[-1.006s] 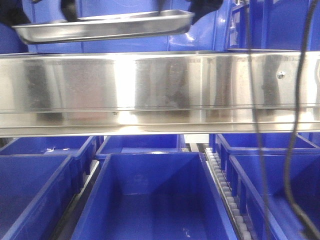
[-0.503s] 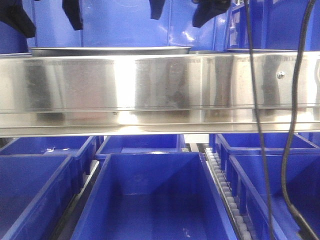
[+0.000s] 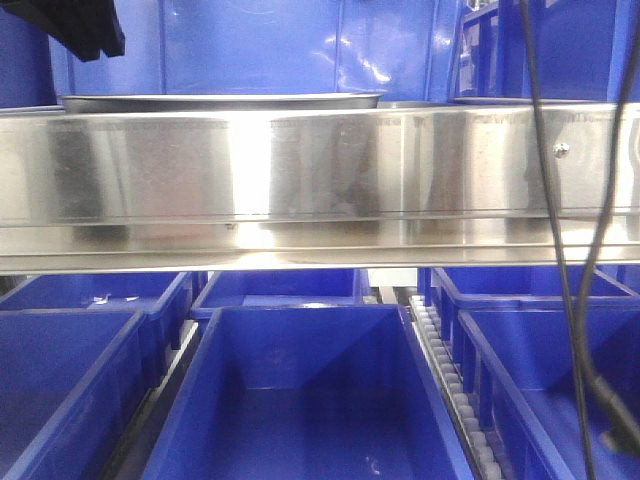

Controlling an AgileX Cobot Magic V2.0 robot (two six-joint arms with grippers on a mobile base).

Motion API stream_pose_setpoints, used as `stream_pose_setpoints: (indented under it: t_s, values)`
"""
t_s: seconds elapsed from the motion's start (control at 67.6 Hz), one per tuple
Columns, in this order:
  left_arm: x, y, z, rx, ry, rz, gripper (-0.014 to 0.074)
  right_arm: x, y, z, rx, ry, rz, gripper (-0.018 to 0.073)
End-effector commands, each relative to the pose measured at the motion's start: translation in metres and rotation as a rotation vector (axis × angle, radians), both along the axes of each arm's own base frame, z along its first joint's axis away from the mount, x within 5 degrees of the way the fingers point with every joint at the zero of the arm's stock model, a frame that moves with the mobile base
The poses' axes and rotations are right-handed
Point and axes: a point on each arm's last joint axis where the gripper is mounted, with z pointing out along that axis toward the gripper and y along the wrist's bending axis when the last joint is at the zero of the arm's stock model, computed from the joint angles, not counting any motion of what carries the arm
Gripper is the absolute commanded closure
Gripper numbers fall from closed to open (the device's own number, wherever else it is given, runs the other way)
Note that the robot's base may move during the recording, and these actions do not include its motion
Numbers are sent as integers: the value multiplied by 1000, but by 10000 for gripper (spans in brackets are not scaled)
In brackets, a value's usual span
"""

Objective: Stack silver trays without gaps

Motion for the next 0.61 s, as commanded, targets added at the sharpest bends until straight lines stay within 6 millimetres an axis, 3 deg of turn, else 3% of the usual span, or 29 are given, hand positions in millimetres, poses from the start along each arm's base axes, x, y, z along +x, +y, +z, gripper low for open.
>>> stream_pose_setpoints:
  t_s: [0.0,0.222,0.296,0.37,0.592]
  values:
    - [-12,3,16,-34,4,15,583,-9,-6,27,26,-99,38,577]
    - [-53,4,60,-135,-260,-96,583,-43,-22,59,-51,-231,143,577]
    - [-70,6,58,-173,-332,-144,583,-57,-25,58,-29,-261,187,577]
    - [-88,9,44,-195,-364,-188,583,-75,-27,55,5,-312,258,577]
    - [-151,32,7,-312,-573,-312,583,-133,-42,15,13,-470,519,577]
